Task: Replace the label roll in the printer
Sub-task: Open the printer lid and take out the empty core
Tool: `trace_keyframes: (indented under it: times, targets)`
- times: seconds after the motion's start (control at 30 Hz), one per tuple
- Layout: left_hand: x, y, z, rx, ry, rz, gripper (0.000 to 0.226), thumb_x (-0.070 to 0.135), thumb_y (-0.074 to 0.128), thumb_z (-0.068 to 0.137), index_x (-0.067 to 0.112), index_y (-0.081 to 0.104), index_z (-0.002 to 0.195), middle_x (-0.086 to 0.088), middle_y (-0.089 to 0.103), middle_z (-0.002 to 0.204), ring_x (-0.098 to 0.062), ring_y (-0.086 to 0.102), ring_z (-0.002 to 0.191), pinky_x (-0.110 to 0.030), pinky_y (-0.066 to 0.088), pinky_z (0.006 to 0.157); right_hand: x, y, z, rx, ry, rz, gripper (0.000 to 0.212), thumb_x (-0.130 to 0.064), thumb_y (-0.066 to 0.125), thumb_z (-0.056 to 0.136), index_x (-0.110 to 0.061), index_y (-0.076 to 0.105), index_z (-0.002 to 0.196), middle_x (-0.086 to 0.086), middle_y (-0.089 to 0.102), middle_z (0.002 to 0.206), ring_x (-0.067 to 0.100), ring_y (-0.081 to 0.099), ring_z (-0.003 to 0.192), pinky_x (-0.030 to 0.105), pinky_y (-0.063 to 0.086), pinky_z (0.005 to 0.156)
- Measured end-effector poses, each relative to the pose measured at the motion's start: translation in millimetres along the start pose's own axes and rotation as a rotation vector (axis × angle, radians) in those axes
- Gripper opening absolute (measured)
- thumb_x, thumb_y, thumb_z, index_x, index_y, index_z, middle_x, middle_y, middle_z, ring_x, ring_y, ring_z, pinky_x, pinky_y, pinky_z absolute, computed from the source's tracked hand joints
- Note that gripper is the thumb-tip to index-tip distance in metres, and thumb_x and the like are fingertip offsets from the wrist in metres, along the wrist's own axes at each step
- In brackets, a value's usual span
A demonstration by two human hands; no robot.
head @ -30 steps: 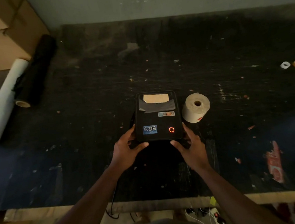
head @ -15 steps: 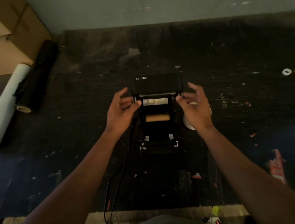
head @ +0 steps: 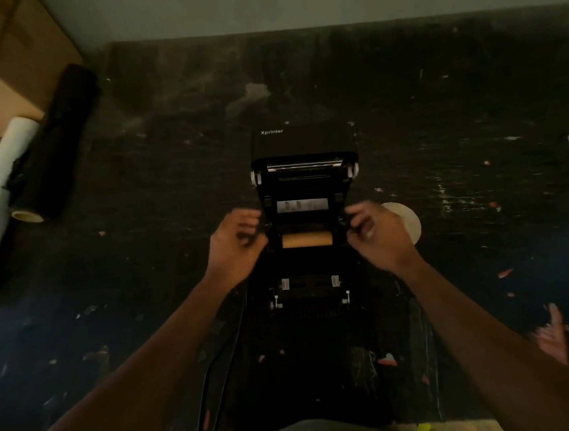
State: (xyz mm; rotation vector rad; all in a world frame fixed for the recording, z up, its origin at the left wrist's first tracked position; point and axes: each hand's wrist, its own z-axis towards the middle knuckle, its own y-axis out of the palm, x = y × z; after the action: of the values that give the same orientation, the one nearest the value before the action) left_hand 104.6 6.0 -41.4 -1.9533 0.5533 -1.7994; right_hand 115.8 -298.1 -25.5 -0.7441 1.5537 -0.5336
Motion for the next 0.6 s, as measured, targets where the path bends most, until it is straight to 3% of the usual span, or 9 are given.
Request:
trace_keyframes:
  times: [0.07, 0.17, 0.33, 0.4, 0.5, 0.6]
  targets:
    - [-11, 9, -6, -0.101, 0.07, 0.141, 0.054, 0.022, 0.081, 0.083, 0.035, 0.062, 0.131, 0.009, 0.062, 0.117, 0.0, 0.066, 0.095, -0.028, 0.062, 0.085, 8, 11, -3, -0.11, -0.081, -0.154, 0.052, -0.021, 0.081, 0.085, -0.024, 0.061, 0.133, -0.007, 0.061, 0.106, 0.011, 0.06, 0.099, 0.021, 0.048, 0.079]
    - [-16, 18, -3, -0.179, 0.102, 0.248, 0.059, 0.029, 0.082, 0.085, 0.031, 0.061, 0.14, 0.008, 0.052, 0.122, -0.005, 0.063, 0.091, -0.024, 0.057, 0.084, 10, 21, 3, -0.12, -0.116, -0.229, 0.053, -0.028, 0.08, 0.087, -0.022, 0.062, 0.136, -0.004, 0.06, 0.108, 0.01, 0.056, 0.099, 0.029, 0.049, 0.082]
    - [-10, 21, 5, -0.168, 0.122, 0.211, 0.04, 0.02, 0.082, 0.087, 0.024, 0.073, 0.125, 0.004, 0.056, 0.121, -0.017, 0.063, 0.105, -0.036, 0.056, 0.094, 10, 21, 12, -0.121, -0.147, -0.2, 0.03, -0.024, 0.08, 0.088, -0.018, 0.071, 0.117, -0.007, 0.053, 0.101, 0.018, 0.059, 0.097, 0.028, 0.042, 0.078]
    - [-5, 16, 6, -0.158, 0.109, 0.099, 0.036, 0.018, 0.08, 0.09, 0.028, 0.072, 0.123, 0.006, 0.063, 0.12, -0.018, 0.065, 0.113, -0.037, 0.057, 0.098, 9, 12, 11, -0.114, -0.139, -0.055, 0.029, -0.024, 0.08, 0.089, -0.024, 0.072, 0.116, -0.013, 0.058, 0.101, 0.011, 0.062, 0.096, 0.024, 0.047, 0.08]
    - [19, 5, 1, -0.188, -0.019, -0.253, 0.027, 0.021, 0.074, 0.096, 0.033, 0.073, 0.12, 0.009, 0.078, 0.112, -0.009, 0.072, 0.112, -0.028, 0.059, 0.097, 1, -8, 4, -0.111, -0.032, 0.279, 0.019, -0.029, 0.076, 0.092, -0.042, 0.07, 0.106, -0.025, 0.072, 0.099, -0.006, 0.067, 0.1, 0.01, 0.05, 0.082]
    - [50, 11, -21, -0.172, -0.174, -0.586, 0.022, 0.022, 0.069, 0.099, 0.029, 0.075, 0.119, 0.003, 0.08, 0.113, -0.016, 0.076, 0.109, -0.03, 0.062, 0.089, -4, -21, -19, -0.101, 0.121, 0.663, 0.016, -0.027, 0.074, 0.094, -0.03, 0.077, 0.11, -0.01, 0.079, 0.104, 0.009, 0.075, 0.1, 0.028, 0.059, 0.089]
